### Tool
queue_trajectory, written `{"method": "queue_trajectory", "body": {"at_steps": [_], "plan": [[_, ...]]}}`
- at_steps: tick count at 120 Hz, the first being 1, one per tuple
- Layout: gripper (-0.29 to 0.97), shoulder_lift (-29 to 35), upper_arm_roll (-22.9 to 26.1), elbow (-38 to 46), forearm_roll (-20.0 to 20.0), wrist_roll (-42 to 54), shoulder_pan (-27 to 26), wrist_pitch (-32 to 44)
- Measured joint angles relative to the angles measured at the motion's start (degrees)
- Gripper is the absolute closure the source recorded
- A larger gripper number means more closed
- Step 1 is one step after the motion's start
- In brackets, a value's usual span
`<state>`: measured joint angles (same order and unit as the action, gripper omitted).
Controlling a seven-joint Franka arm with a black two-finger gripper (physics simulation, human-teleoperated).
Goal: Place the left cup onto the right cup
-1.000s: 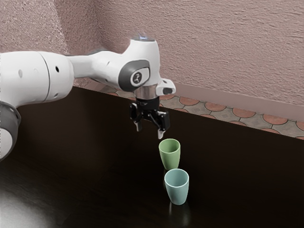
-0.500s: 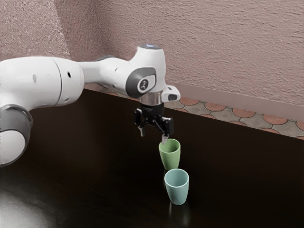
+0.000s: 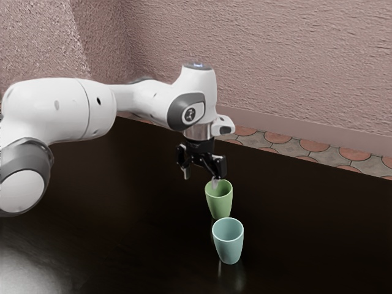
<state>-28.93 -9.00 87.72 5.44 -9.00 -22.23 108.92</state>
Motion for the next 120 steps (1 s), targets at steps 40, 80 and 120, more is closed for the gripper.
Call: {"method": "queue_trajectory", "body": {"at_steps": [40,80,120], "plan": [[0.02,-1.1,0.0,-0.1,0.7,0.0,0.9,0.7],[0.02,-2.0,0.0,-0.5,0.7,0.1,0.8,1.1],[0.03,-3.2,0.2,-1.5,0.8,0.1,0.7,1.3]]}}
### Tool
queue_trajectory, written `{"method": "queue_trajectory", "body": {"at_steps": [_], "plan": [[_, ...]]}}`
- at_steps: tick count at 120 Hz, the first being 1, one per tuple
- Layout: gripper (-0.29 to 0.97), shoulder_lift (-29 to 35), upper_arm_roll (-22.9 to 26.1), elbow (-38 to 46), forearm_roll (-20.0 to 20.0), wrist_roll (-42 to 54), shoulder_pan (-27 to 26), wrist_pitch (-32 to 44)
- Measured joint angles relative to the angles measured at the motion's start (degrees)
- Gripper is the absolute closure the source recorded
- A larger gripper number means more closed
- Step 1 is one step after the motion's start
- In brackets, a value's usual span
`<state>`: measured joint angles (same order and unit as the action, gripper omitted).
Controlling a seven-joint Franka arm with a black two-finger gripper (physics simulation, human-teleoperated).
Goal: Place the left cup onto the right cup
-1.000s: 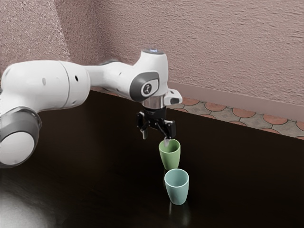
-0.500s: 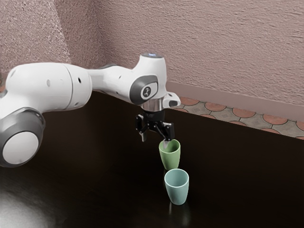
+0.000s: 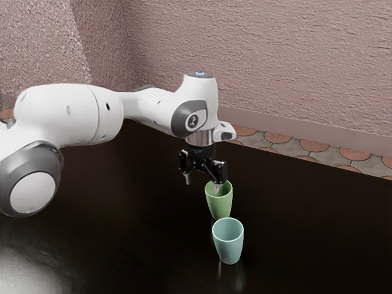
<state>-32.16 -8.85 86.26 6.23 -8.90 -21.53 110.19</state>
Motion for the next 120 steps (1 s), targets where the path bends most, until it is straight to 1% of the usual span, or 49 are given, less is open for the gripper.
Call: {"method": "queue_trajectory", "body": {"at_steps": [48,120], "plan": [[0.08,-1.2,0.4,-0.2,0.1,0.0,0.0,0.1],[0.27,-1.7,0.4,-0.2,0.2,-0.2,0.0,0.6]]}}
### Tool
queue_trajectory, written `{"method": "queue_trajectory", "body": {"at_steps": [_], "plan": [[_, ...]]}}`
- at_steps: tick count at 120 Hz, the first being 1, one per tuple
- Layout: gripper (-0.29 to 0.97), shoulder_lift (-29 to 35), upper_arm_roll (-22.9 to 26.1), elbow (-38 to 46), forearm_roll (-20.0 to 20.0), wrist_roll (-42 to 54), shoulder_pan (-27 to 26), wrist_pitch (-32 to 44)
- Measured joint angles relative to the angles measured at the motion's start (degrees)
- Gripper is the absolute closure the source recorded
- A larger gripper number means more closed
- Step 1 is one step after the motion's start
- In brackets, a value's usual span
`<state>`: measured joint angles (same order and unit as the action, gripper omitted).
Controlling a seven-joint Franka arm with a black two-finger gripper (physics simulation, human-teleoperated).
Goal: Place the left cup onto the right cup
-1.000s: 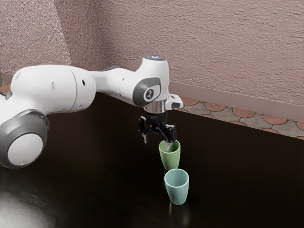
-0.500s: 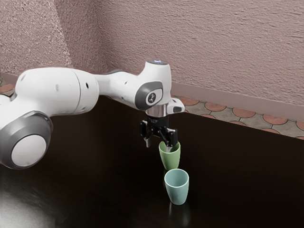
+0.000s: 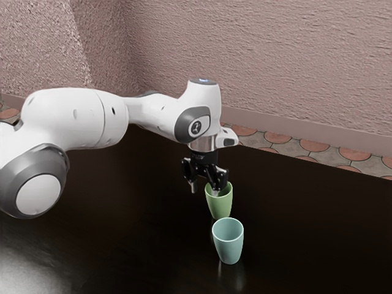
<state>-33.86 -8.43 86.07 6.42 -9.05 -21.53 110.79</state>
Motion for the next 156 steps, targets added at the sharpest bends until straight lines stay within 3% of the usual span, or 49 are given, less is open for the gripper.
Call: {"method": "queue_trajectory", "body": {"at_steps": [156], "plan": [[0.54,-0.4,0.0,-0.8,0.3,0.0,-0.1,1.0]]}}
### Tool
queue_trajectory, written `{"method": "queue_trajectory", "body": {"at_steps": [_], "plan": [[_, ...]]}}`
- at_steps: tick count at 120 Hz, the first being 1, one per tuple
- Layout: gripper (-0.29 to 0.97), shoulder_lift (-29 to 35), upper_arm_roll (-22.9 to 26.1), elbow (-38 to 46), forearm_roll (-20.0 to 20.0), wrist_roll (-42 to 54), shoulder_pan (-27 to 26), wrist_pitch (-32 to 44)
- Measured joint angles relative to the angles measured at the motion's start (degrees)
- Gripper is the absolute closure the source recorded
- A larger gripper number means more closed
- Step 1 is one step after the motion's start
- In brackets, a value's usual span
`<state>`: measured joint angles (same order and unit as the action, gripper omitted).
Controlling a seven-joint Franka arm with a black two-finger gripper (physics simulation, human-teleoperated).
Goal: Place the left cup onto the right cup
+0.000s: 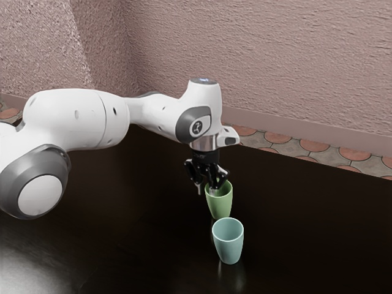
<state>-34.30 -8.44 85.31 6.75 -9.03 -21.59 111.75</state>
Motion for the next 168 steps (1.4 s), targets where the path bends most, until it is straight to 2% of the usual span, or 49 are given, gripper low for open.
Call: {"method": "queue_trajectory", "body": {"at_steps": [74,168], "plan": [[0.74,0.0,0.0,0.0,-0.1,0.1,0.0,0.0],[0.79,4.4,-0.1,0.1,-1.1,-0.3,-0.1,-1.0]]}}
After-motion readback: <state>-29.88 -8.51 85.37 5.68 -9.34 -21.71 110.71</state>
